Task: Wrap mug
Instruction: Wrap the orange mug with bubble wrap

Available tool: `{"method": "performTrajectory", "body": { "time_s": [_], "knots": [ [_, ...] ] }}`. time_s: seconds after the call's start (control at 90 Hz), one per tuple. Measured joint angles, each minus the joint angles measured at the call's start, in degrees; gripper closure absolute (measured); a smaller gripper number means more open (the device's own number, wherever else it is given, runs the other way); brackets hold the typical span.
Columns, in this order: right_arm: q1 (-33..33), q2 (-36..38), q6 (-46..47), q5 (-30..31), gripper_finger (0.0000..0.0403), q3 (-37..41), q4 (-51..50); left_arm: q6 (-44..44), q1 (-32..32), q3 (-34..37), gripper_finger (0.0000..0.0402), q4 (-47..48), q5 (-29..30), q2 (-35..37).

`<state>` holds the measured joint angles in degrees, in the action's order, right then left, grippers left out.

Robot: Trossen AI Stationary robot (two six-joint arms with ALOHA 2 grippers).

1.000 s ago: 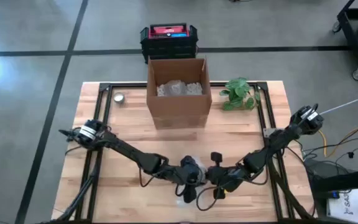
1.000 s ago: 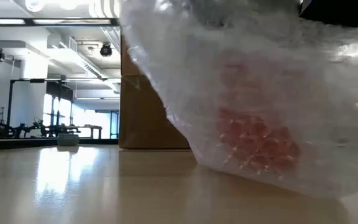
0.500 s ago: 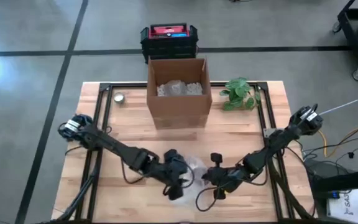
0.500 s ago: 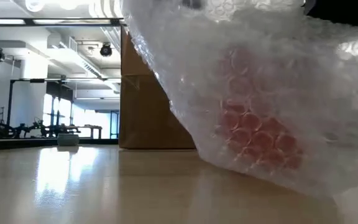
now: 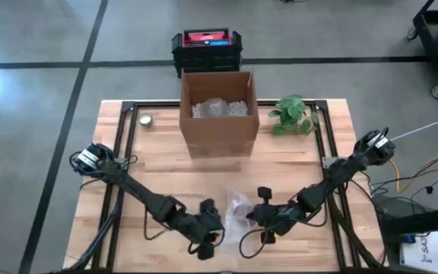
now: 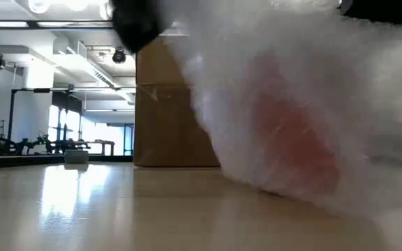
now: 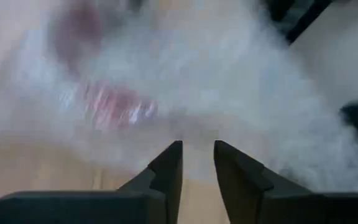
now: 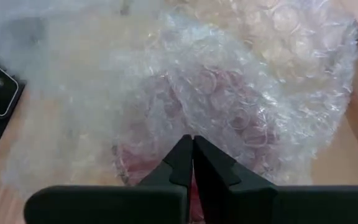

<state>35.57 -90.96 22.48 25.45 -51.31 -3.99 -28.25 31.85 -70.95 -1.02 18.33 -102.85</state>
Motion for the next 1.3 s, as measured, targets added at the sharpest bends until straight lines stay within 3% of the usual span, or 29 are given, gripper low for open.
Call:
{"method": "performTrajectory", "body": {
  "time_s": [0.144, 0.544, 0.667, 0.889, 1.056, 1.178, 1.3],
  "knots": [
    [0.0, 0.0, 0.0, 0.0, 0.0403, 0.0, -0.1, 4.9, -3.0, 1.1, 0.0359, -8.6, 0.3, -0.7],
    [-0.1, 0.5, -0.2, 0.0, 0.0403, -0.1, -0.3, -0.2, -7.7, -0.2, 0.0379, -9.9, -5.4, -8.9],
    [-0.1, 2.0, -1.0, -0.3, 0.0403, -3.5, -7.6, -0.8, -7.7, -0.1, 0.0379, -10.0, -5.1, -9.2],
    [0.3, 3.9, -2.5, -0.4, 0.0403, -15.9, -29.6, -0.4, -7.8, -0.8, 0.0379, -9.8, -5.2, -9.3],
    [0.4, 1.8, -6.1, -0.5, 0.0403, -18.0, -23.3, -0.3, -7.8, -0.8, 0.0379, -9.8, -5.2, -9.4],
    [-0.1, -2.7, -5.7, -4.4, 0.0403, -17.1, -23.2, -0.4, -7.8, -0.7, 0.0379, -9.8, -5.3, -9.4],
    [-1.0, -7.7, -5.6, -4.7, 0.0403, -16.7, -23.1, -0.5, -7.8, -0.7, 0.0379, -10.0, -5.4, -9.3]
  ]
}}
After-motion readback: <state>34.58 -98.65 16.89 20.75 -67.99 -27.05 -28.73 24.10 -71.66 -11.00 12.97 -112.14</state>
